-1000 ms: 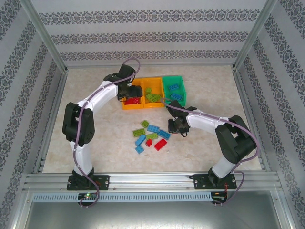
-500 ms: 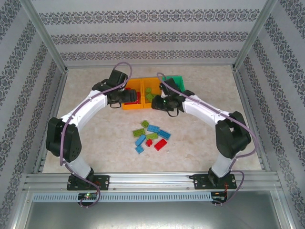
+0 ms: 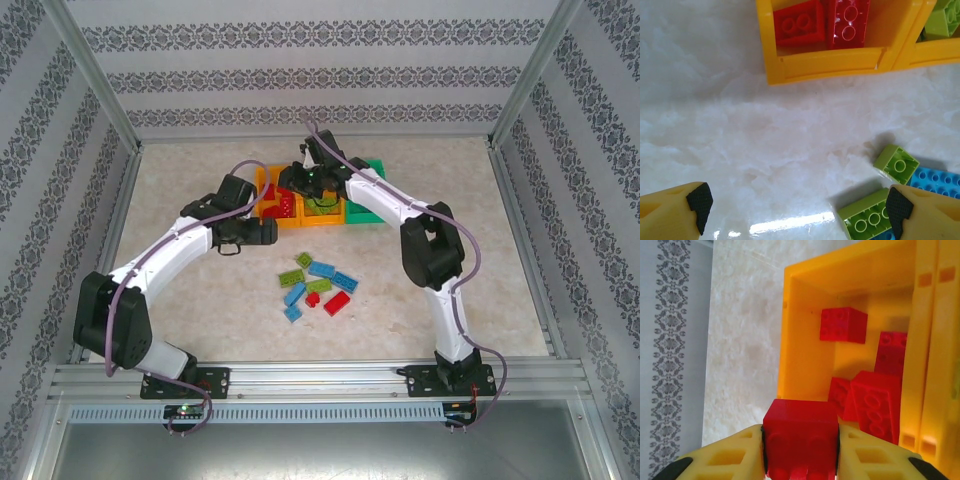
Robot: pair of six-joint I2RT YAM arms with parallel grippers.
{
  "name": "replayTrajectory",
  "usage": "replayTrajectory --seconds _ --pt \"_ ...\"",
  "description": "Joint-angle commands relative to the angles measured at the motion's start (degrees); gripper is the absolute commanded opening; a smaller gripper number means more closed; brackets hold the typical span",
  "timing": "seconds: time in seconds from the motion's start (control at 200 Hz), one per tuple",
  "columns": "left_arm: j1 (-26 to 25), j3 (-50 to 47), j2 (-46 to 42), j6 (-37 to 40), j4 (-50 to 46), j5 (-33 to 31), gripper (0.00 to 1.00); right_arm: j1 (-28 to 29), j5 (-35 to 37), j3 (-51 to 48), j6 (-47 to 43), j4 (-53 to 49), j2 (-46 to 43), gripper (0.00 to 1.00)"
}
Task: Sort the legos into containers by color
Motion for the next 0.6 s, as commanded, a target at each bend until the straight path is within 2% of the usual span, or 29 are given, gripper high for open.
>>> replayTrajectory --seconds 0.0,0.075,0.145,0.18,0.37,0.599 --pt "-0.5 -2.8 -1.3 1.4 1.8 2.0 0.92 -0.9 -1.0 4.6 2.5 -1.1 3.1 0.37" --pt "-0.7 -4.2 -1.6 1.0 2.3 2.7 0.94 -1.2 -1.0 6.9 2.9 -1.5 4.9 0.41" --pt "-1.4 -5.5 -2.1 1.1 3.3 3.3 0.98 -1.4 -1.6 8.8 3.2 -1.8 6.4 0.53" --pt "-2.0 -6.2 -2.5 1.6 4.2 3.7 1.0 -1.6 -2.4 9.6 3.4 -1.6 7.0 0.56" --pt "-7.3 -7.8 -3.4 7.9 7.3 3.9 1.0 -1.8 -4.7 11.0 2.9 -1.6 7.5 0.68" --pt "-11.1 -9.8 -3.0 21.2 8.1 5.9 0.98 -1.7 -6.4 8.9 1.6 -1.3 4.4 0.72"
